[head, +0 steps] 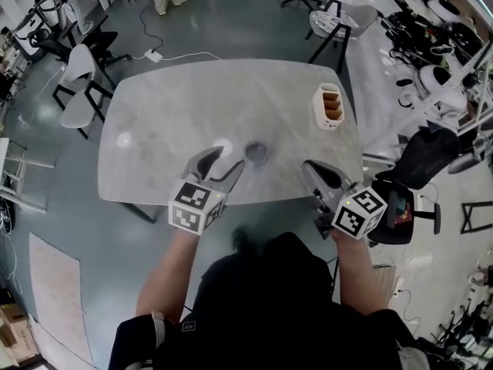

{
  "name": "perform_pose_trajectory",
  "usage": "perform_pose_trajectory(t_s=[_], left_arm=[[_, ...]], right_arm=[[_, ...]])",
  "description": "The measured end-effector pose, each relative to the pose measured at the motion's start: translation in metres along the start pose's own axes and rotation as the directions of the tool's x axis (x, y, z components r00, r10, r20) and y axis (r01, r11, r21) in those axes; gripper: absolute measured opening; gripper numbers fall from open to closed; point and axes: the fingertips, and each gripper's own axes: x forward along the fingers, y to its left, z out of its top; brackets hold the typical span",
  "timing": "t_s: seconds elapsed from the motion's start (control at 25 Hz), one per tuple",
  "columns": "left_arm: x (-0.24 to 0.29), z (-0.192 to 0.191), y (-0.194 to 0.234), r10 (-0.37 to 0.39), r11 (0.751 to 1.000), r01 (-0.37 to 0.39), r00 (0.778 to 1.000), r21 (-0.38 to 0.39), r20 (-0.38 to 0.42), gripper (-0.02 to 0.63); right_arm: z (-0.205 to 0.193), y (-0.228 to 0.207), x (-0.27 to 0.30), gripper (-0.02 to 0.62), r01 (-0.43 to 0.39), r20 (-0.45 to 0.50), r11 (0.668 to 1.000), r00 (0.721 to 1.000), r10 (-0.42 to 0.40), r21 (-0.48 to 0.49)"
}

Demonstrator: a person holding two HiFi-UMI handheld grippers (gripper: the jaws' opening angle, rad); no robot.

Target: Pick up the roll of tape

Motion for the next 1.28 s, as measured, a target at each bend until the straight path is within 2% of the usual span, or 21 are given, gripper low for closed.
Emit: perform_pose_trajectory(t_s=[0.32,0.76,0.96,1.28], left_arm=[[0.033,-0.013,0.027,-0.01,1.0,0.009,0.999,-0.017,-0.038,0.235],[0.107,-0.039,0.034,-0.021,1.0,0.023,0.984,0.007,-0.176,0.238],[0.14,-0.062,0.019,-0.091,0.993,0.106,0.962,0.044,-0.259,0.244],[0.178,-0.109,0.003,-0.153,0.973,0.209,0.902,0.098,-0.403,0.244]], right_arm=[[0.002,-0.027,0.045,0.003,-0.034,-0.039,0.999,0.999,0.033,-0.011],[0.004,-0.085,0.077,0.003,-0.086,-0.08,0.995,0.993,0.09,0.054],[-0.001,-0.105,0.079,0.003,-0.086,-0.091,0.992,0.991,0.093,0.087],[-0.013,-0.135,0.077,0.002,-0.06,-0.11,0.991,0.991,0.074,0.119]])
